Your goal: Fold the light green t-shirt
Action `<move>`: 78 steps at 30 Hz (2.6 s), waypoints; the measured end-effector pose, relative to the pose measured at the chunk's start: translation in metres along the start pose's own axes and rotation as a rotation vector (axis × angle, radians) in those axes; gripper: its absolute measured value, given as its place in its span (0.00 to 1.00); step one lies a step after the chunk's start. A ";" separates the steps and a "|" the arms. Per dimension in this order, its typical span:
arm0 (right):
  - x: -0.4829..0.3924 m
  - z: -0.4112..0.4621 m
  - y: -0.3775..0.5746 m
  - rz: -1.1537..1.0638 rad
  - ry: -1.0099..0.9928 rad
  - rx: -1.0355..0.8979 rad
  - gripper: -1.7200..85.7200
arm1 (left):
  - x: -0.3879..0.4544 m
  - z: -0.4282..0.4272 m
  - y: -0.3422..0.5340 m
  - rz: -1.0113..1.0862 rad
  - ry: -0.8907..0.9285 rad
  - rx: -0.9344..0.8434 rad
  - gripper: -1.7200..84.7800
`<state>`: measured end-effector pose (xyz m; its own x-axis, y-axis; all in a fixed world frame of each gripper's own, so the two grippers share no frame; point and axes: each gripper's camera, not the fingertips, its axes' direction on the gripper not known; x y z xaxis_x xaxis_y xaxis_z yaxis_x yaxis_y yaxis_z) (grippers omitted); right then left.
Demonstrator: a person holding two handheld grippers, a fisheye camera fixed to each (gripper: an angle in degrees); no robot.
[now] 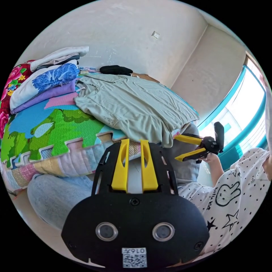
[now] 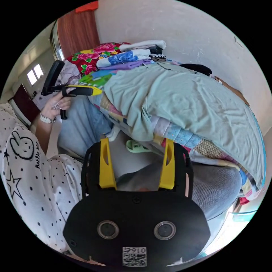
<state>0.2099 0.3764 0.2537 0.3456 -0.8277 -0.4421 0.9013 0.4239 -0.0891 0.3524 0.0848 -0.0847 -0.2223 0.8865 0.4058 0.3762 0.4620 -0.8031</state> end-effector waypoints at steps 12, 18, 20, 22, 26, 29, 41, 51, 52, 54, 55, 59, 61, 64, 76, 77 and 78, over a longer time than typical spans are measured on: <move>0.054 0.023 -0.026 0.146 -0.269 0.150 0.15 | 0.046 -0.022 0.011 0.110 -0.003 -0.006 0.08; 0.092 -0.006 -0.032 0.151 -0.577 0.333 0.11 | 0.062 -0.004 0.008 0.150 0.139 -0.057 0.09; 0.123 -0.019 -0.041 0.214 -0.699 0.455 0.09 | 0.067 -0.003 0.006 0.148 0.177 -0.050 0.09; 0.155 -0.023 -0.048 0.339 -0.752 0.531 0.08 | 0.071 -0.005 0.003 0.146 0.205 -0.043 0.09; 0.221 -0.016 -0.051 0.690 -0.683 0.593 0.04 | 0.078 -0.017 -0.004 0.136 0.180 -0.029 0.09; 0.223 -0.028 -0.054 0.672 -0.507 0.590 0.05 | 0.083 -0.028 -0.005 0.120 0.110 -0.001 0.08; 0.138 -0.071 -0.082 0.195 -0.076 0.373 0.14 | 0.166 -0.021 -0.055 0.242 0.105 -0.013 0.10; 0.132 -0.066 -0.103 0.257 -0.033 0.322 0.12 | 0.220 -0.070 -0.051 0.365 -0.104 0.057 0.11; 0.135 -0.070 -0.104 0.276 -0.049 0.338 0.10 | 0.223 -0.073 -0.049 0.377 -0.108 0.067 0.11; 0.140 -0.076 -0.106 0.300 -0.058 0.361 0.07 | 0.231 -0.090 -0.041 0.412 -0.109 0.127 0.12; 0.144 -0.081 -0.107 0.333 -0.059 0.372 0.05 | 0.232 -0.094 -0.040 0.417 -0.108 0.142 0.13; 0.154 -0.102 -0.106 0.386 -0.180 0.434 0.03 | 0.240 -0.108 -0.041 0.433 -0.156 0.165 0.13; 0.159 -0.110 -0.104 0.394 -0.265 0.467 0.03 | 0.239 -0.107 -0.043 0.423 -0.198 0.154 0.13; 0.163 -0.121 -0.101 0.409 -0.352 0.503 0.02 | 0.232 -0.104 -0.047 0.387 -0.206 0.146 0.12; 0.134 -0.161 -0.115 0.194 -0.279 0.403 0.06 | 0.154 -0.178 -0.063 0.388 0.008 0.130 0.01; 0.130 -0.164 -0.116 0.164 -0.257 0.373 0.08 | 0.144 -0.186 -0.065 0.380 0.018 0.134 0.01; 0.128 -0.166 -0.117 0.151 -0.244 0.359 0.08 | 0.137 -0.193 -0.065 0.380 0.024 0.136 0.01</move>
<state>0.1056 0.2823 0.0594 0.4925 -0.8472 -0.1994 0.8547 0.4276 0.2942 0.4710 0.1808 0.1072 -0.0683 0.9947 0.0775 0.3046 0.0947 -0.9478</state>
